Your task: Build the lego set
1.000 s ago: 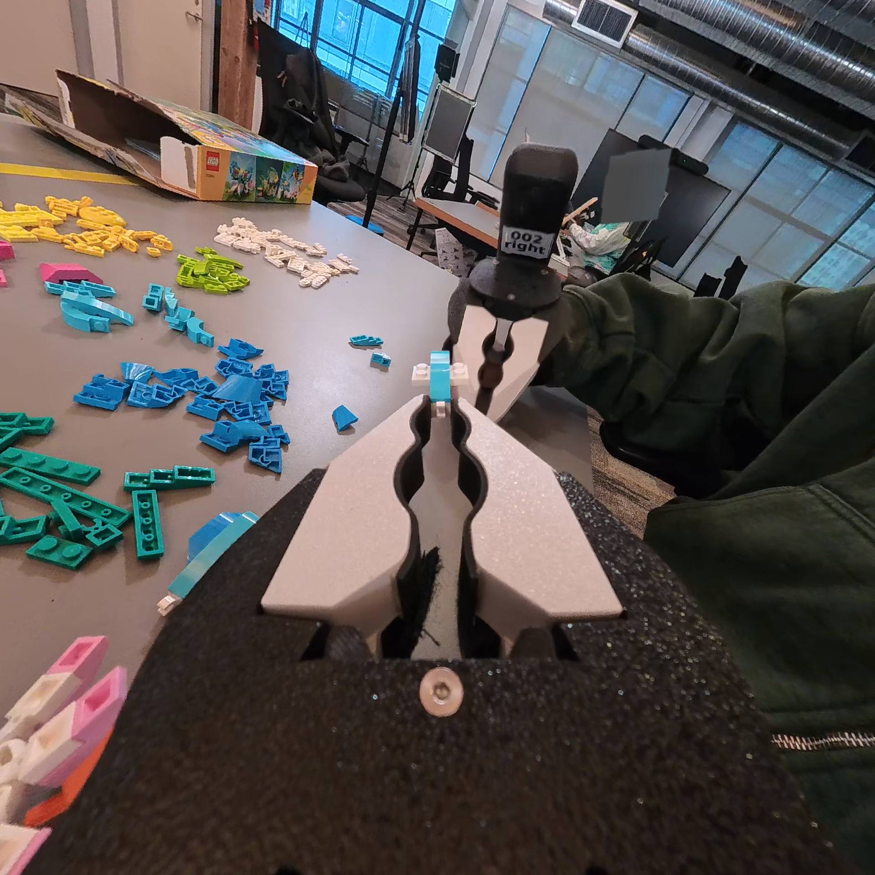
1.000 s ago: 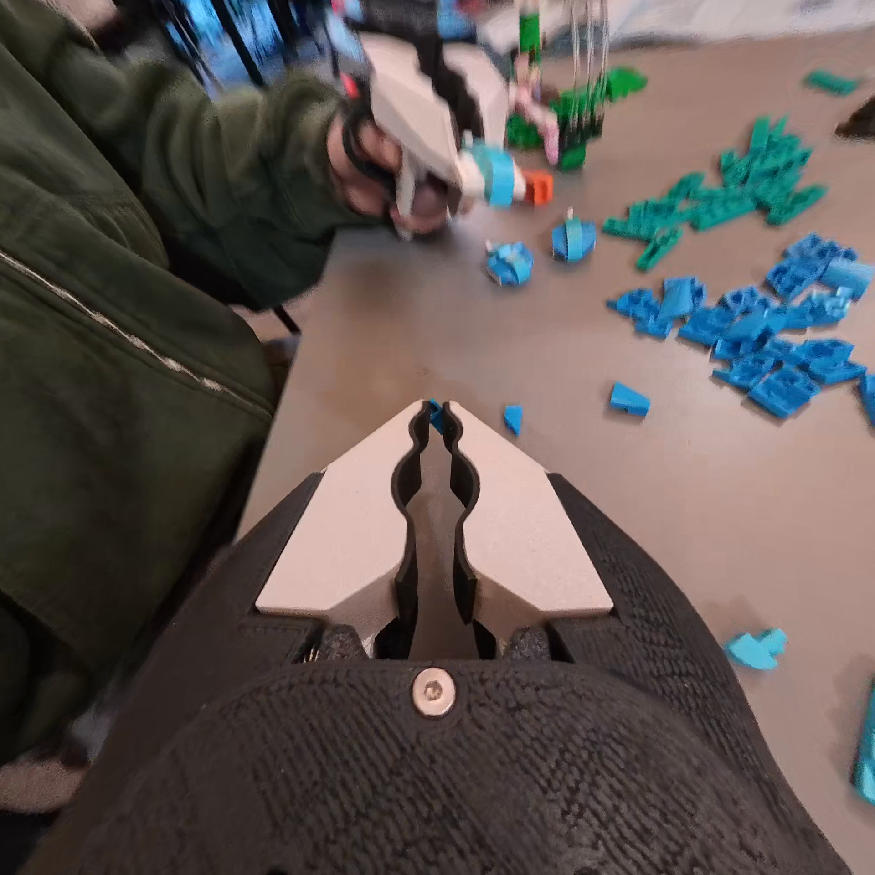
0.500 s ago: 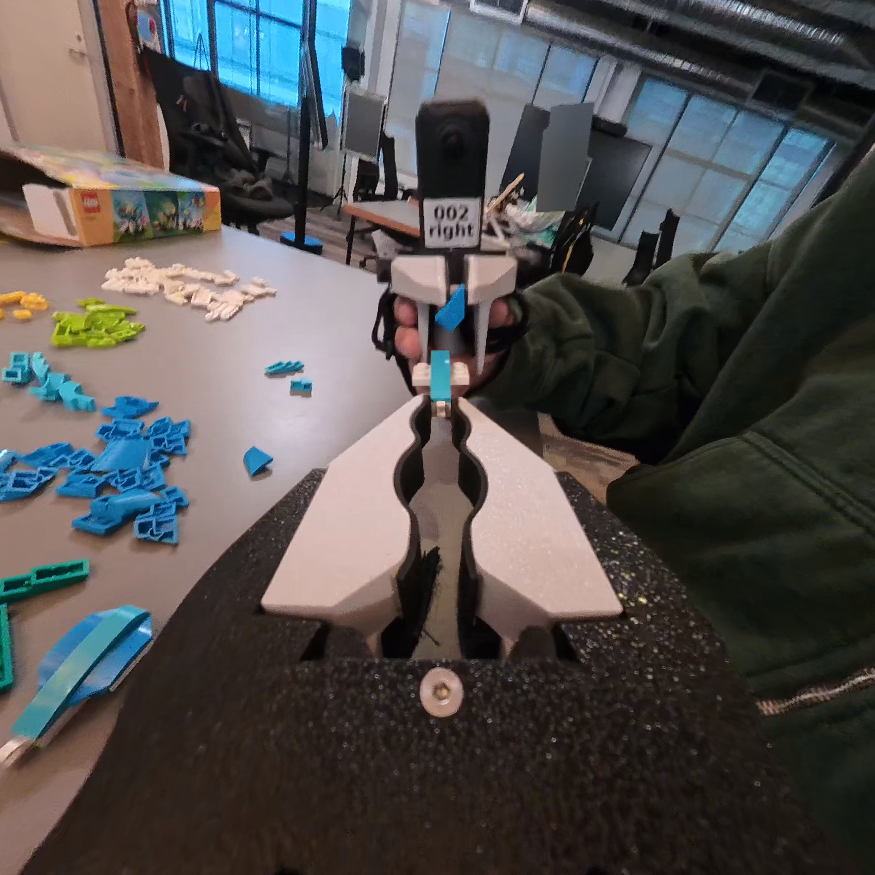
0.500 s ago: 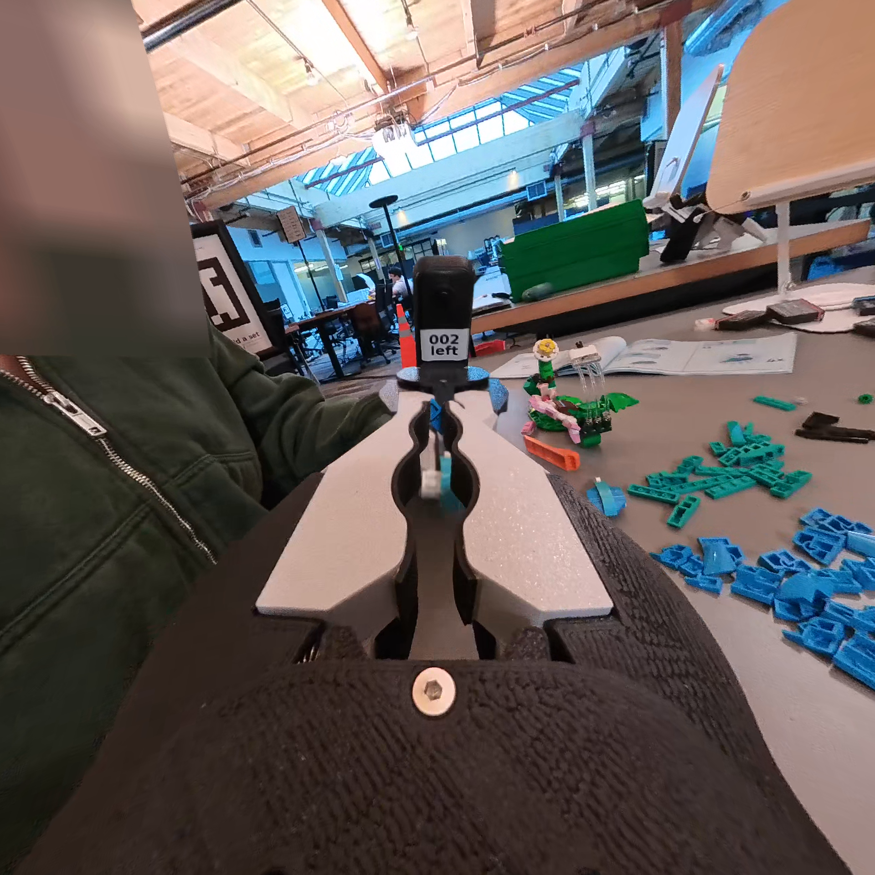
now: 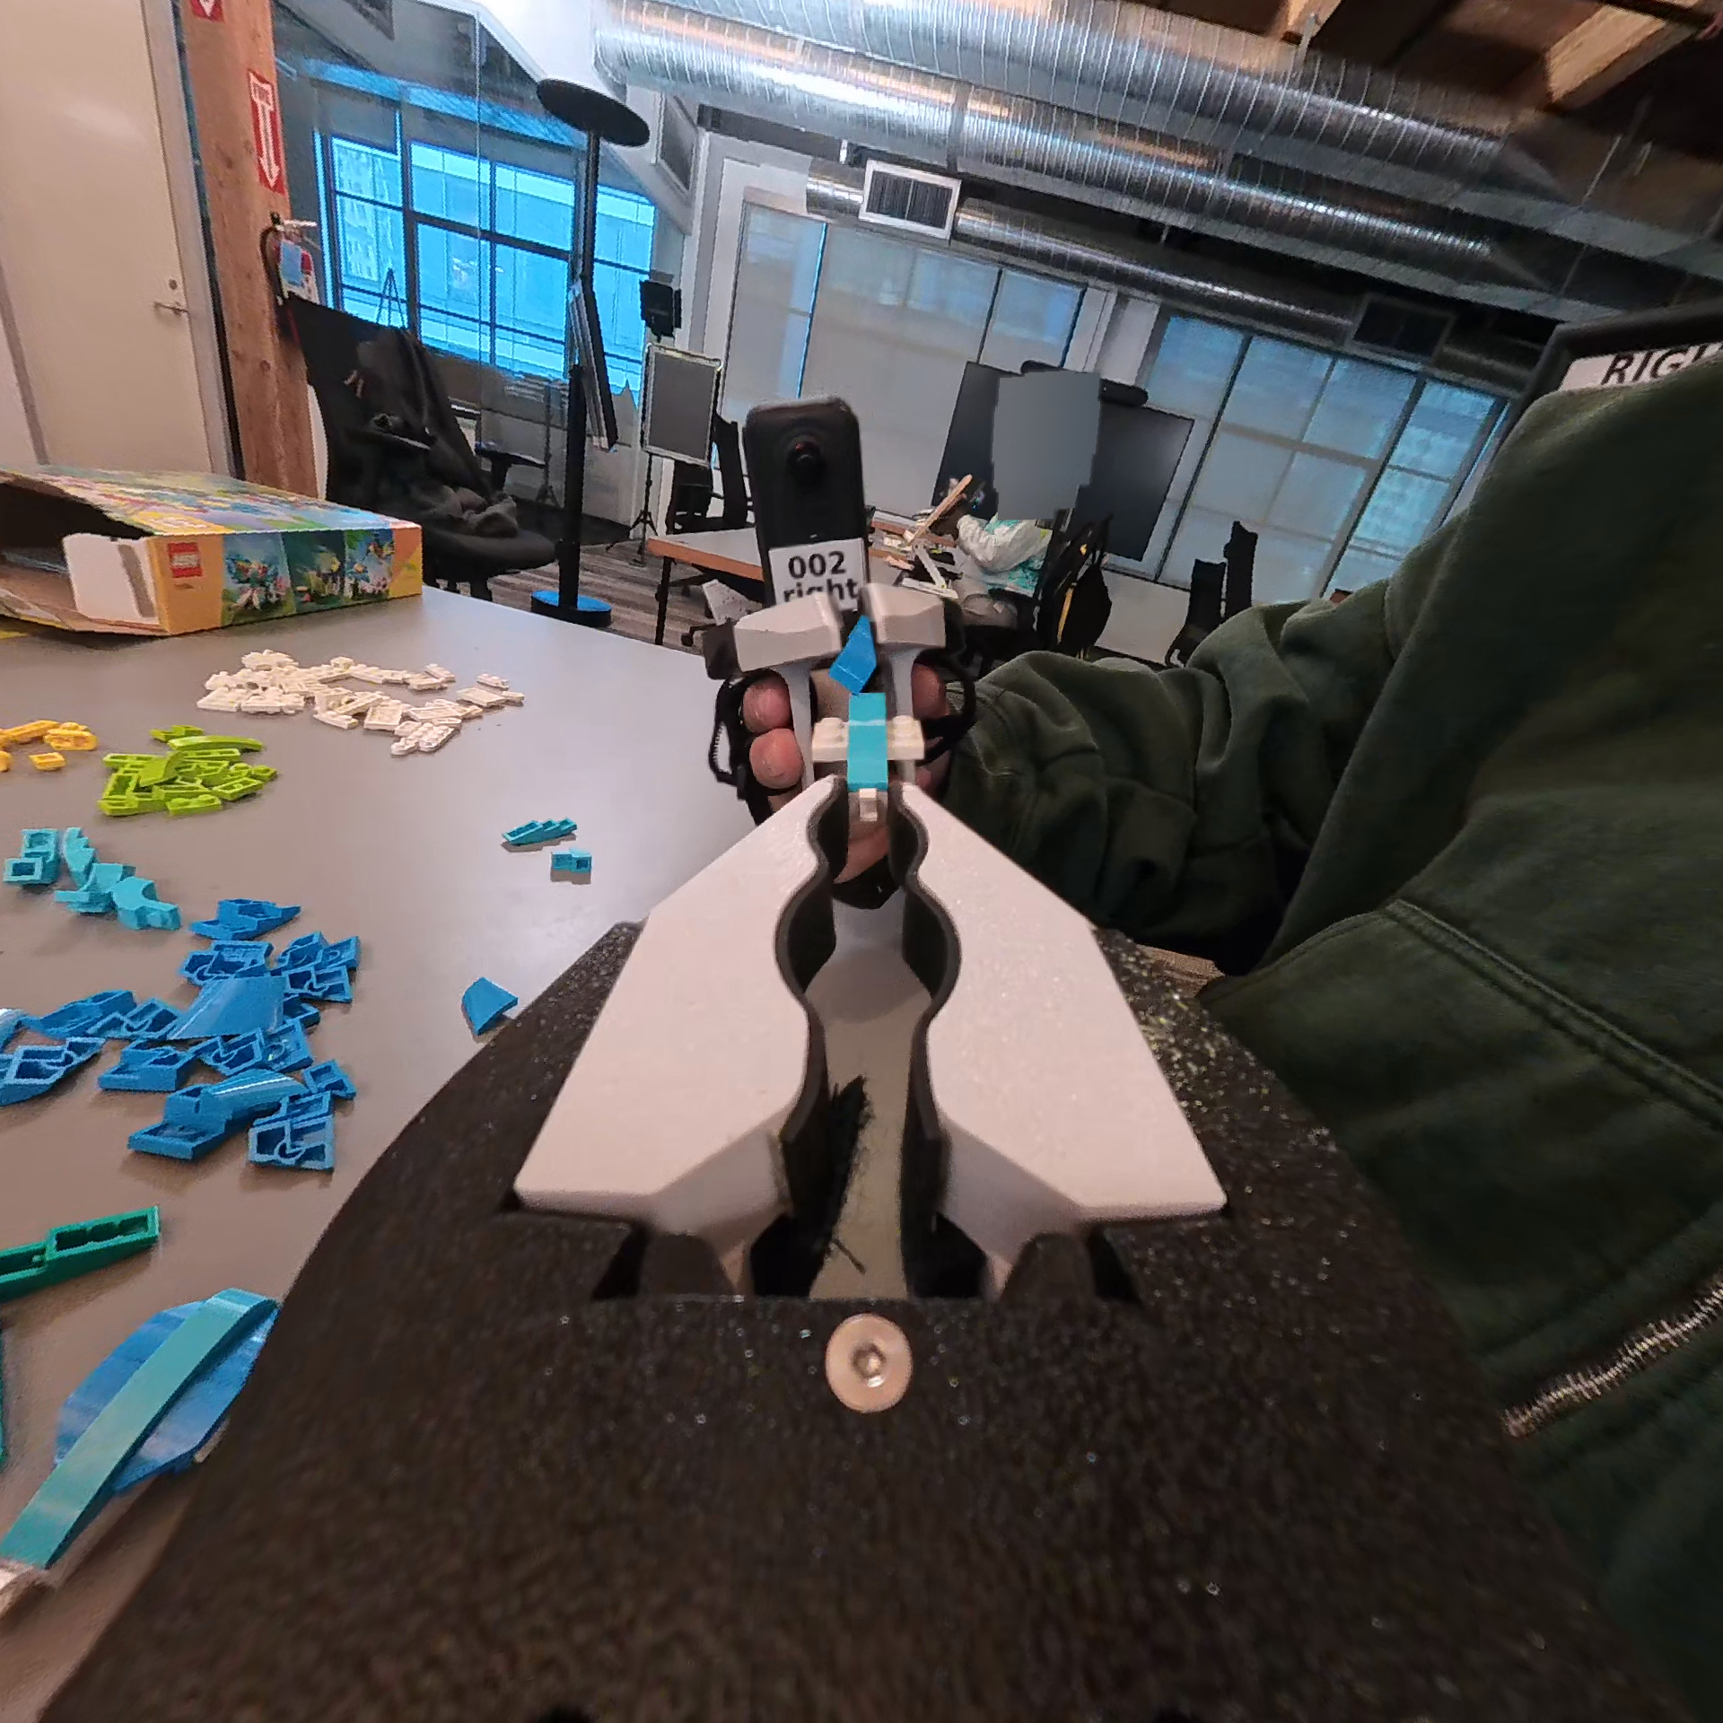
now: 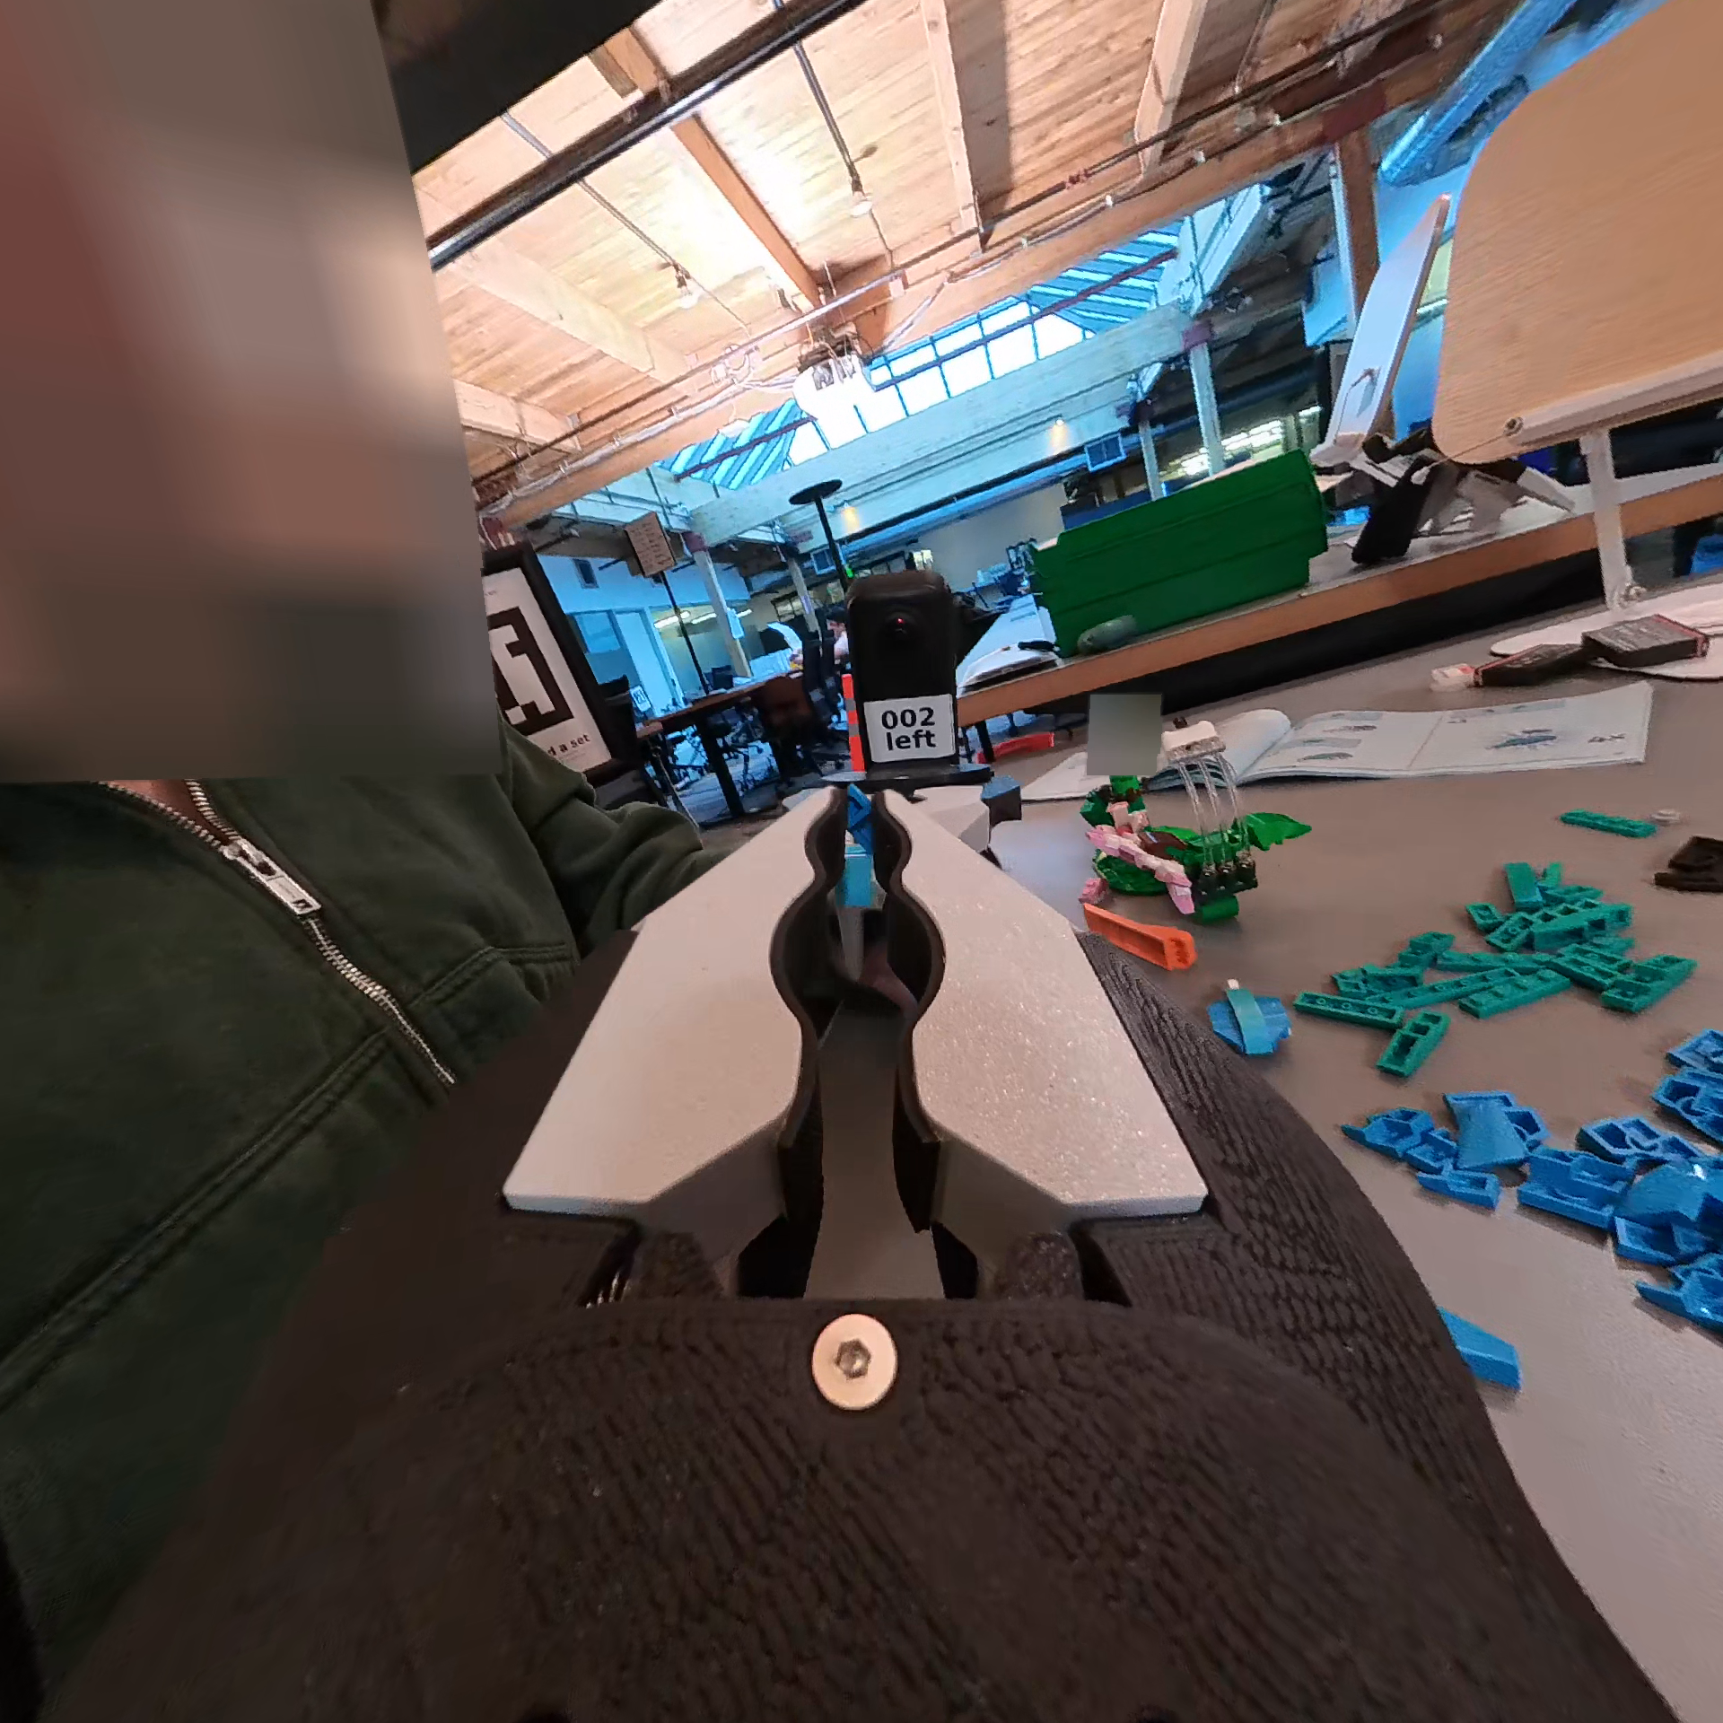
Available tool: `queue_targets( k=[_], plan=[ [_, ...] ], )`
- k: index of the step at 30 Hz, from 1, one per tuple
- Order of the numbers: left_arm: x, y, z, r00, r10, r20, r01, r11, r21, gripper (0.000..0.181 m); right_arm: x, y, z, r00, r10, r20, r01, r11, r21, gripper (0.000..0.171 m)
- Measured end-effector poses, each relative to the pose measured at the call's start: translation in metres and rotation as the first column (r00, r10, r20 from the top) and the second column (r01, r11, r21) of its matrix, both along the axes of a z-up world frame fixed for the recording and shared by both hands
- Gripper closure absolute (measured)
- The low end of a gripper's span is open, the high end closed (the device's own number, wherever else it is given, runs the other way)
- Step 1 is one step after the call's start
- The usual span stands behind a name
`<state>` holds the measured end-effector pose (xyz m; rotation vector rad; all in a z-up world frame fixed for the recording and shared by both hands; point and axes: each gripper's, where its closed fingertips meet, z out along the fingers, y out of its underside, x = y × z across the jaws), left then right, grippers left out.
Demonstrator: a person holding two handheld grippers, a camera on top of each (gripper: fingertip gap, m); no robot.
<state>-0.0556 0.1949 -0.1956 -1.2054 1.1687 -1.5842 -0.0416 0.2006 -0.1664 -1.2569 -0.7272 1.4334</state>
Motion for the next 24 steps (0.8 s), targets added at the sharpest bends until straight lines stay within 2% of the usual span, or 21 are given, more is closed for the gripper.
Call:
queue_targets(
  k=[15,24],
  plan=[
    [-0.005,0.001,0.010,0.997,-0.008,0.074,0.011,0.999,-0.041,0.176,0.007,-0.003,0.004,0.994,0.028,-0.102,-0.032,0.998,-0.047,0.168],
    [-0.003,0.008,0.005,0.999,0.031,0.025,-0.030,0.999,-0.038,0.176,-0.006,-0.007,0.005,0.999,-0.024,-0.029,0.025,0.999,0.036,0.168]
  ],
)
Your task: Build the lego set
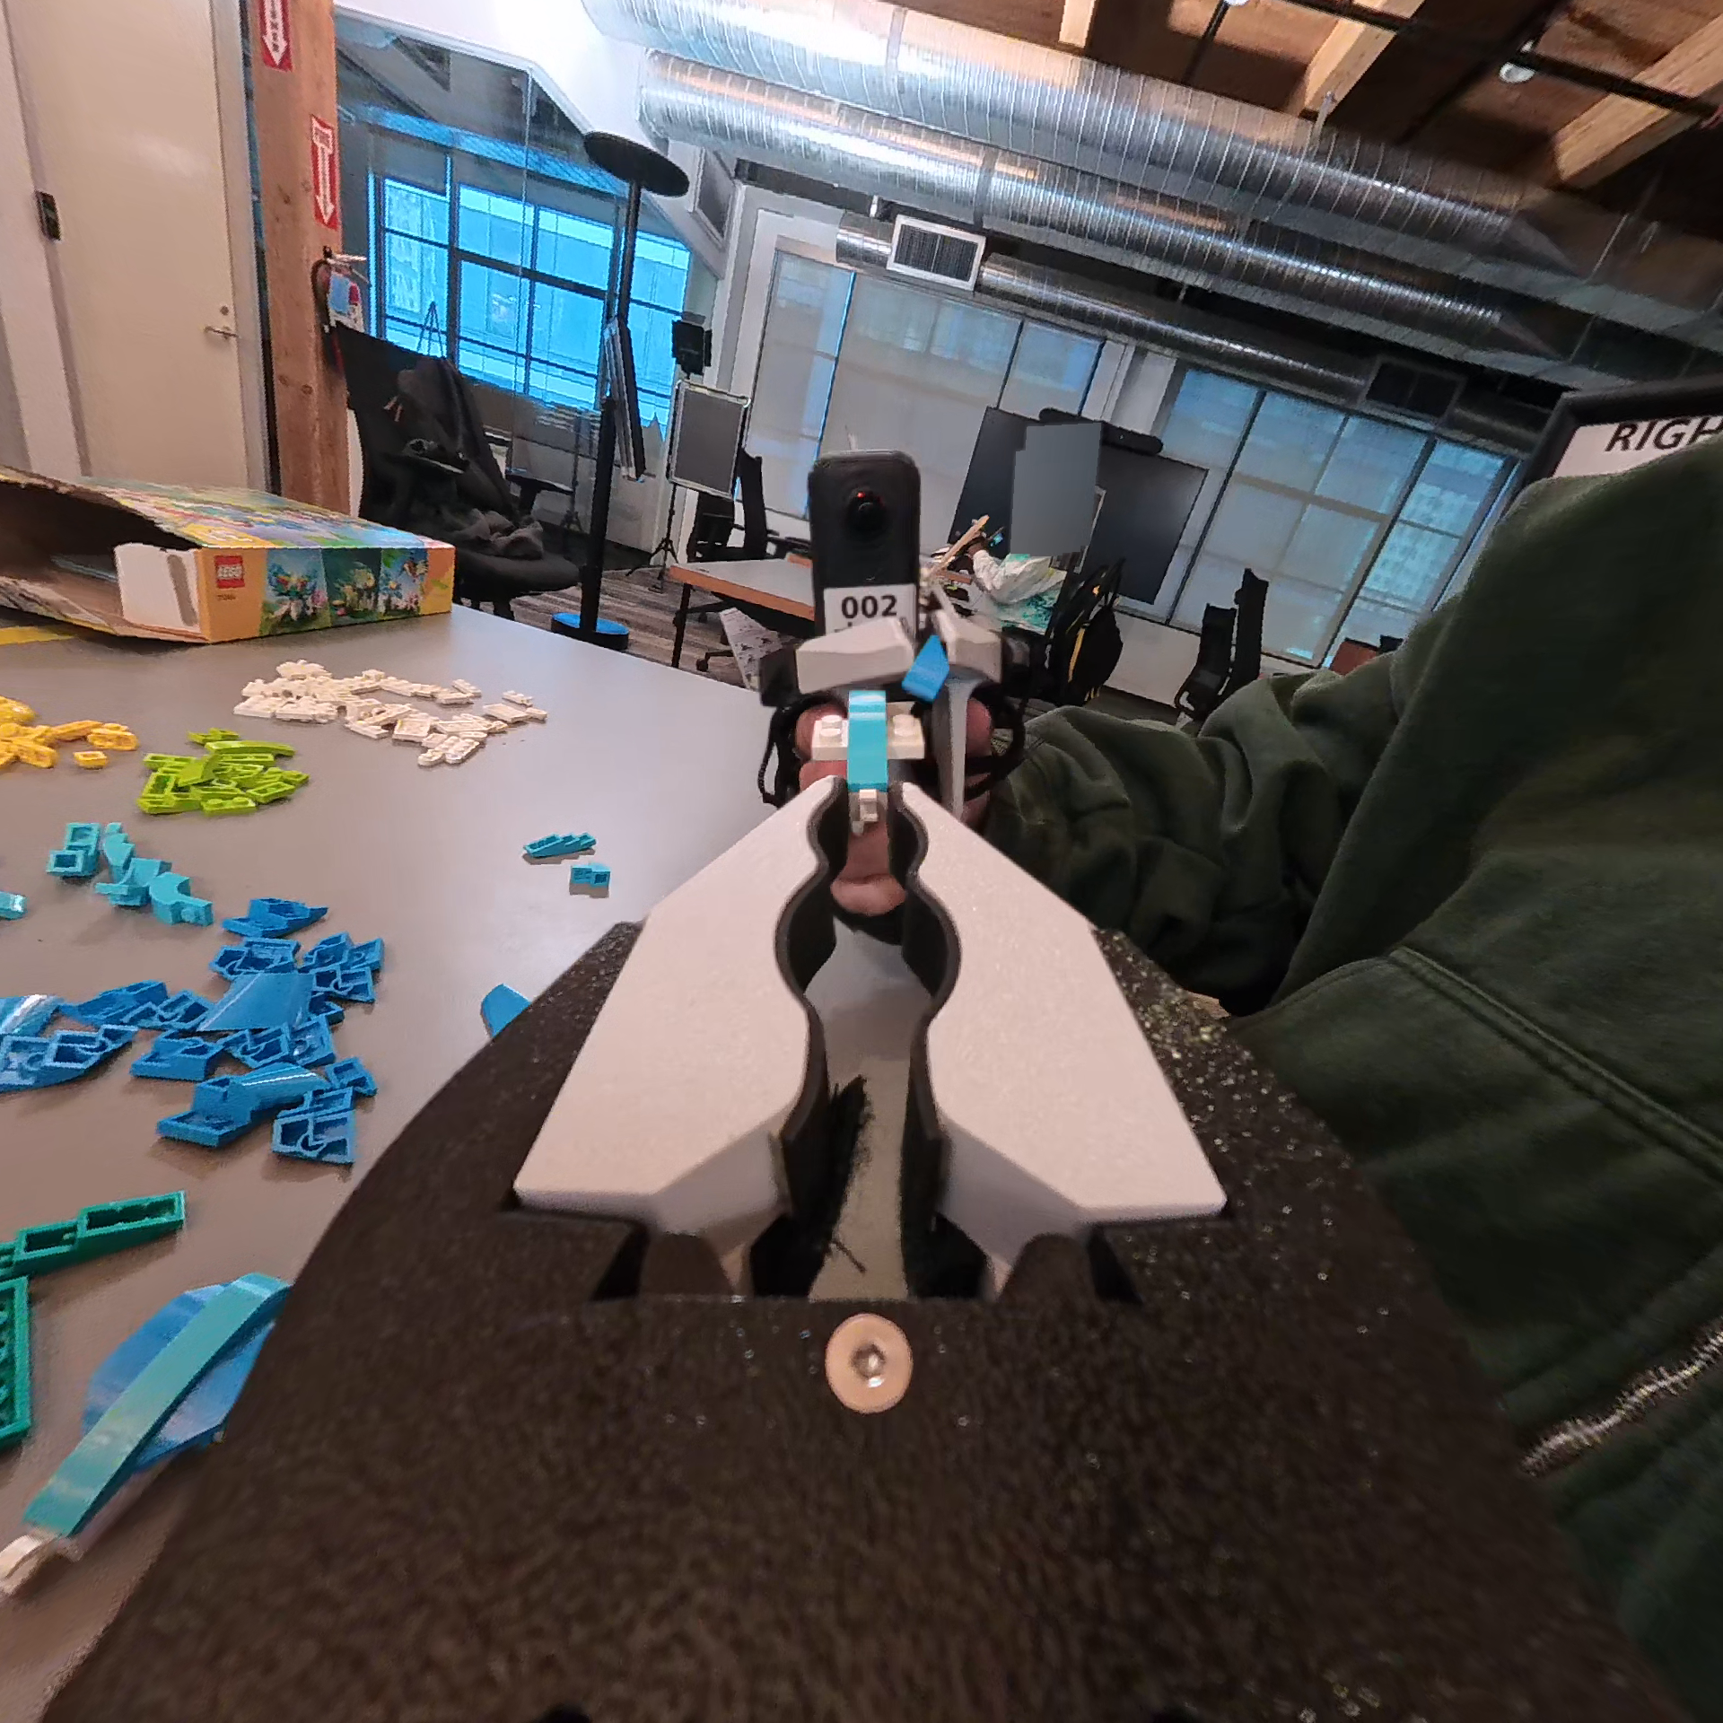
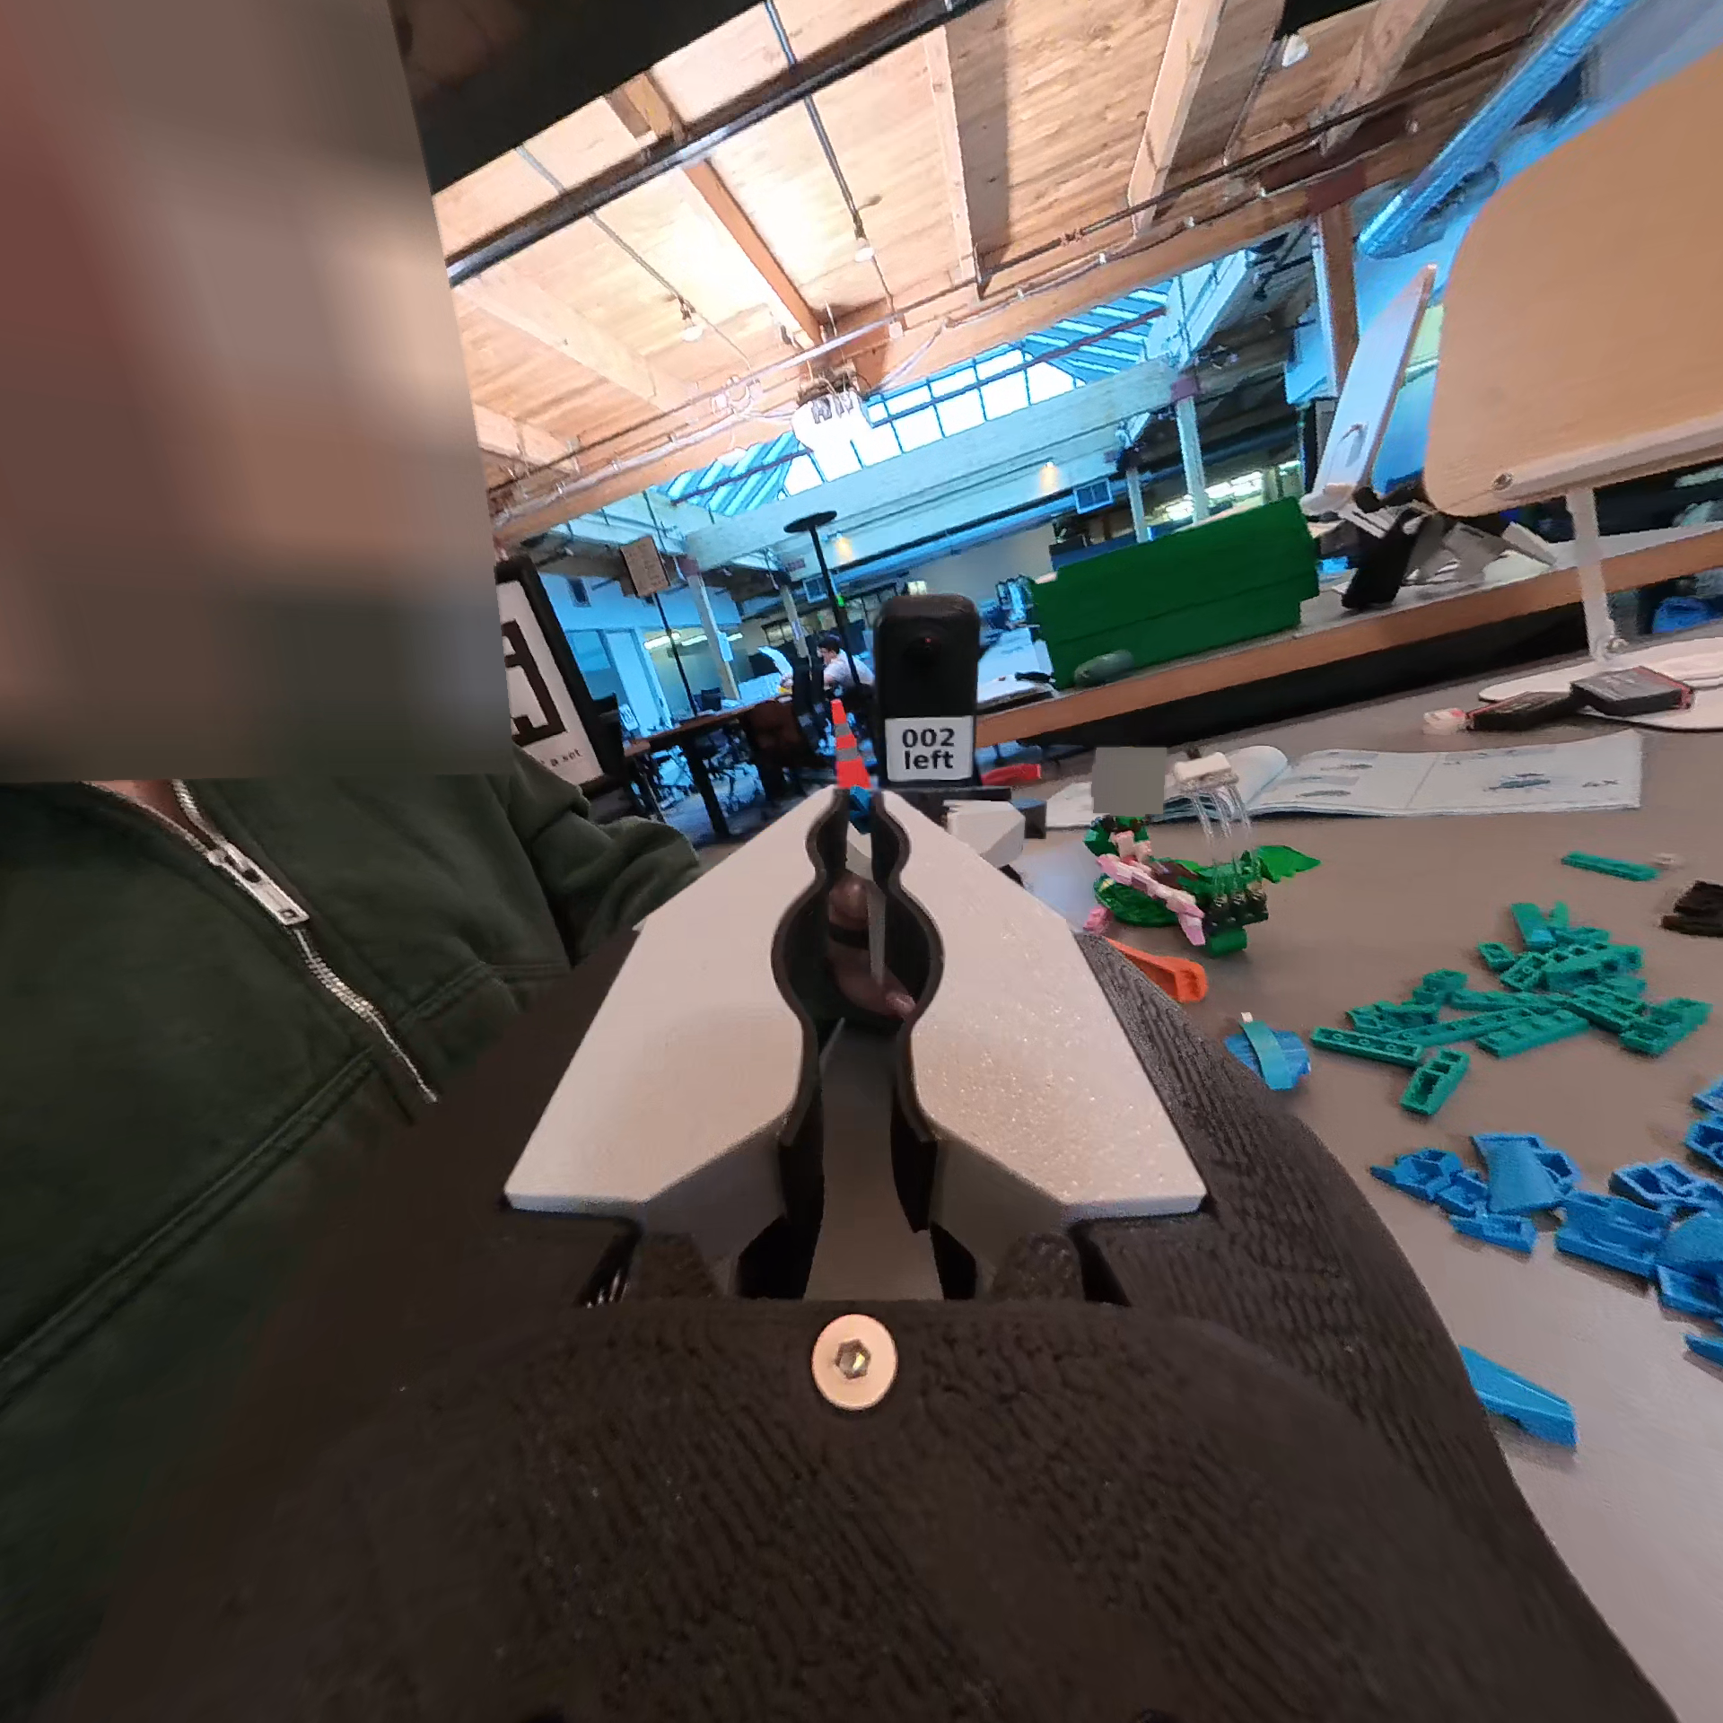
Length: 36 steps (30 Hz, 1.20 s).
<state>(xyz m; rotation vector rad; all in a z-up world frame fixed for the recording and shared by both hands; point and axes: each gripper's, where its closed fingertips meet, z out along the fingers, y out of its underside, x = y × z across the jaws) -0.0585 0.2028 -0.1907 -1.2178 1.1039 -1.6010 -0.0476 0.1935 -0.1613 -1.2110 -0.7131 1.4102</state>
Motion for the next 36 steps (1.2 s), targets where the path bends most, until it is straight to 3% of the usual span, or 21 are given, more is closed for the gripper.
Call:
queue_targets(
  k=[18,24,27,29,32,36],
  plan=[
    [-0.006,-0.001,0.007,0.994,-0.099,0.054,0.106,0.984,-0.140,0.176,-0.002,-0.002,-0.006,0.999,-0.012,0.049,0.010,0.999,0.040,0.171],
    [-0.010,0.013,0.005,0.999,-0.033,0.007,0.033,0.993,-0.110,0.176,0.001,0.002,-0.008,0.995,-0.054,0.084,0.048,0.997,0.067,0.171],
    [-0.016,0.029,0.000,0.997,0.051,-0.056,-0.053,0.998,-0.042,0.176,0.004,0.009,-0.021,0.977,-0.106,0.185,0.088,0.991,0.101,0.171],
    [-0.021,0.040,-0.002,0.990,0.107,-0.096,-0.107,0.994,0.012,0.175,0.005,0.018,-0.047,0.918,-0.161,0.364,0.110,0.982,0.157,0.171],
    [-0.027,0.049,-0.002,0.980,0.156,-0.120,-0.151,0.987,0.050,0.176,0.004,0.024,-0.093,0.744,-0.190,0.641,0.044,0.970,0.238,0.171],
    [-0.029,0.052,-0.002,0.977,0.168,-0.129,-0.161,0.985,0.059,0.176,0.000,0.020,-0.136,0.553,-0.147,0.820,-0.097,0.966,0.239,0.171]
  ],
)
